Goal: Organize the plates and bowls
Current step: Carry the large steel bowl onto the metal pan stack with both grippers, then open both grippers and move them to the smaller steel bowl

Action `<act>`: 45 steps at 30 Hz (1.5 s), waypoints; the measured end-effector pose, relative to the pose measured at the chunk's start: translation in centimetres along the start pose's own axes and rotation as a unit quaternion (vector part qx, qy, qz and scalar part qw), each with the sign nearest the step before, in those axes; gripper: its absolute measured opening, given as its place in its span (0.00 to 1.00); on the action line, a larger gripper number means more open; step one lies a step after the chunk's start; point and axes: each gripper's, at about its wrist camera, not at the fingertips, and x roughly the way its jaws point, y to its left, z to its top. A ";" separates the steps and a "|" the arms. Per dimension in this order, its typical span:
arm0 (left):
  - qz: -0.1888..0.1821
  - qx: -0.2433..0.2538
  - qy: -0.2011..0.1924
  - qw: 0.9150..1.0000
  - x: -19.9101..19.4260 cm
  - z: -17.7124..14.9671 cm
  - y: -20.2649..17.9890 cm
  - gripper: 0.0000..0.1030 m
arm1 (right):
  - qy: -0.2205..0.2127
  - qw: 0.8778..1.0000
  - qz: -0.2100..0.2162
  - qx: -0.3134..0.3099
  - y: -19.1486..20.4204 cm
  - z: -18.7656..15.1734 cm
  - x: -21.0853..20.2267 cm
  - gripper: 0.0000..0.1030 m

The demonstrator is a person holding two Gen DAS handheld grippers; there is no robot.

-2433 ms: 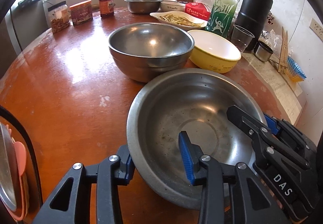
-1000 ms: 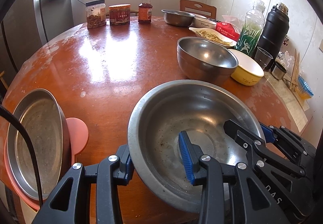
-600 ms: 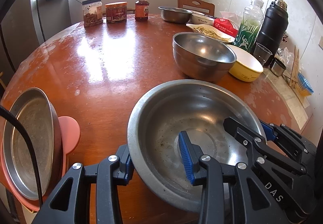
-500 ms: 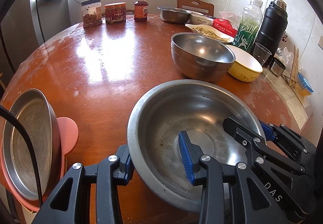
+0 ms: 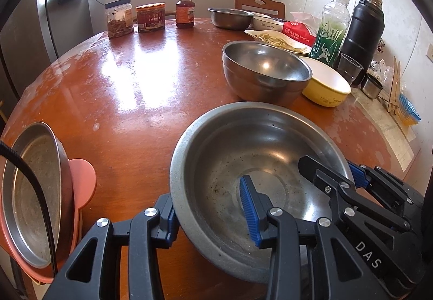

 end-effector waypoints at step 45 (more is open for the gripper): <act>-0.009 -0.009 -0.028 1.000 -1.6 7.2 -1.1 0.53 | -0.033 0.997 0.015 0.068 -3.9 6.4 -0.6 0.47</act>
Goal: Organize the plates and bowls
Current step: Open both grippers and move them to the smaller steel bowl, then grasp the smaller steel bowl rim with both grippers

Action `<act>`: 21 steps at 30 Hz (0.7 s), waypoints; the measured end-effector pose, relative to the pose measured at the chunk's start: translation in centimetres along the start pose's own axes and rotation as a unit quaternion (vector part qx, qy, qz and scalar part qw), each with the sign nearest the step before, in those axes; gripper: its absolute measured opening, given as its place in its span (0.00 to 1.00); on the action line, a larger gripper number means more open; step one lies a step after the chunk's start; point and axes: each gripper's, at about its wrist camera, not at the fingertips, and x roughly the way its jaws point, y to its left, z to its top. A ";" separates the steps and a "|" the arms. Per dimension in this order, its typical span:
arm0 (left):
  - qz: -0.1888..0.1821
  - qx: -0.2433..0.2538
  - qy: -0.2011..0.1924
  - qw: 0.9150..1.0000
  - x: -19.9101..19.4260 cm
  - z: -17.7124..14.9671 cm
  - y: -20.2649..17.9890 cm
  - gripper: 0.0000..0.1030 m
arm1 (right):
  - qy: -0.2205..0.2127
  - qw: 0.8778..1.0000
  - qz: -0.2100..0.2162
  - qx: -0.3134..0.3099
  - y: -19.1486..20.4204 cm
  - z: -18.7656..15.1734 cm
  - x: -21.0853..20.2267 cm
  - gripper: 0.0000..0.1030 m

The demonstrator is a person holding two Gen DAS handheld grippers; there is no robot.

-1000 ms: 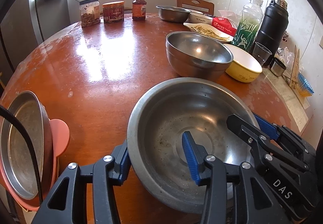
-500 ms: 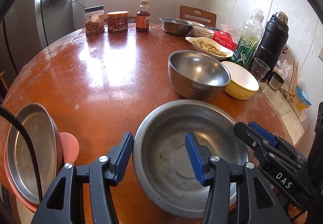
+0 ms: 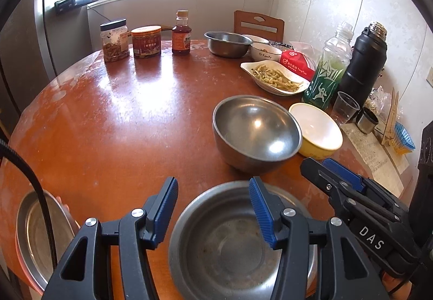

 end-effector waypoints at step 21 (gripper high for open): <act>0.005 -0.003 0.048 0.999 6.5 5.7 0.5 0.53 | 0.049 0.998 -0.028 0.009 -0.3 3.6 5.5 0.47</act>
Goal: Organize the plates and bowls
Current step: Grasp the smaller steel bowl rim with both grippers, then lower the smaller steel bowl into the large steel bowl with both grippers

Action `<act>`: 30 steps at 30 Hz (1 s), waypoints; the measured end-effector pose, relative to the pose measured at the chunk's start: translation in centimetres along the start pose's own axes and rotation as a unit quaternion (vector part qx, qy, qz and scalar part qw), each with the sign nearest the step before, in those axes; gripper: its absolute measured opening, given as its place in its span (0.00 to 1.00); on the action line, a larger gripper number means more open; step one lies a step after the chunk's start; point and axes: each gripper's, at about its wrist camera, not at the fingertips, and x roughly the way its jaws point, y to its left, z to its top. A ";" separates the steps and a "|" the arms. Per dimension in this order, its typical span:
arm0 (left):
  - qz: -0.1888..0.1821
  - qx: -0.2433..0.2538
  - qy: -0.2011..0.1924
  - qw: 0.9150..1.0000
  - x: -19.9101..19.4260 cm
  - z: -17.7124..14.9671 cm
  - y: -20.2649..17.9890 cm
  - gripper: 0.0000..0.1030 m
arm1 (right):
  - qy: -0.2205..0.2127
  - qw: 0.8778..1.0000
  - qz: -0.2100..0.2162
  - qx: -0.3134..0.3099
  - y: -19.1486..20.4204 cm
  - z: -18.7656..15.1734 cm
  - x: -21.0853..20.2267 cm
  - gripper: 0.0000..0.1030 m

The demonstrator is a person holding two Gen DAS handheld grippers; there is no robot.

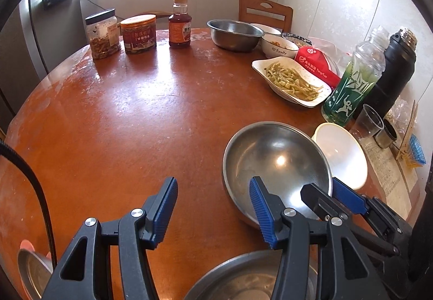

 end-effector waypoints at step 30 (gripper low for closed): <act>-0.029 -0.001 0.003 1.000 -0.6 0.3 -0.5 0.31 | -0.029 0.998 -0.010 -0.056 2.4 1.1 -2.0 0.30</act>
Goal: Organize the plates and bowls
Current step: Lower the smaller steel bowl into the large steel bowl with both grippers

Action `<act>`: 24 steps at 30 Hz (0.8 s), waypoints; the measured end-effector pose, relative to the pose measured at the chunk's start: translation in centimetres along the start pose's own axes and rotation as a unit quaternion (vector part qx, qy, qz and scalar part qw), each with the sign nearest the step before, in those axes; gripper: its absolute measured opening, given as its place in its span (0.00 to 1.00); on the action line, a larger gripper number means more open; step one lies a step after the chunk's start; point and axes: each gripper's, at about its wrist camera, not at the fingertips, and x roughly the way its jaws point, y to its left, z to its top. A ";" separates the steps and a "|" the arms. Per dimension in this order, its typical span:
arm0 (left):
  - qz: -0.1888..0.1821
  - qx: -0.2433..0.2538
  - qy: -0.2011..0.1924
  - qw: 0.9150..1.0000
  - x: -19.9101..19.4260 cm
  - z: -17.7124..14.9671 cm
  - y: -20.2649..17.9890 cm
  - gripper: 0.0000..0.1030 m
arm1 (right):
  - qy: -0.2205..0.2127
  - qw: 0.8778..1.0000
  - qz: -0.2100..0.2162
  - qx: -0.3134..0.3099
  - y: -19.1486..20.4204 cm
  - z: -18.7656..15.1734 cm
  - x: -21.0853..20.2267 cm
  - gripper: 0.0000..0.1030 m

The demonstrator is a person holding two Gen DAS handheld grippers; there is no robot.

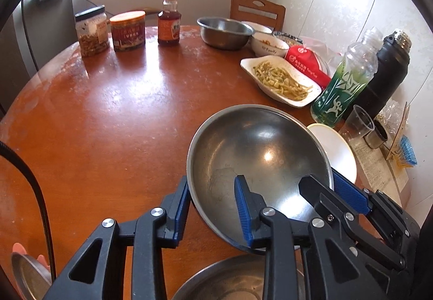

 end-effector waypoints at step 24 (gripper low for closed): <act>0.003 0.016 -0.031 0.999 -6.7 -6.8 -2.7 0.32 | -0.036 0.999 0.000 -0.015 1.3 -5.0 -8.2 0.30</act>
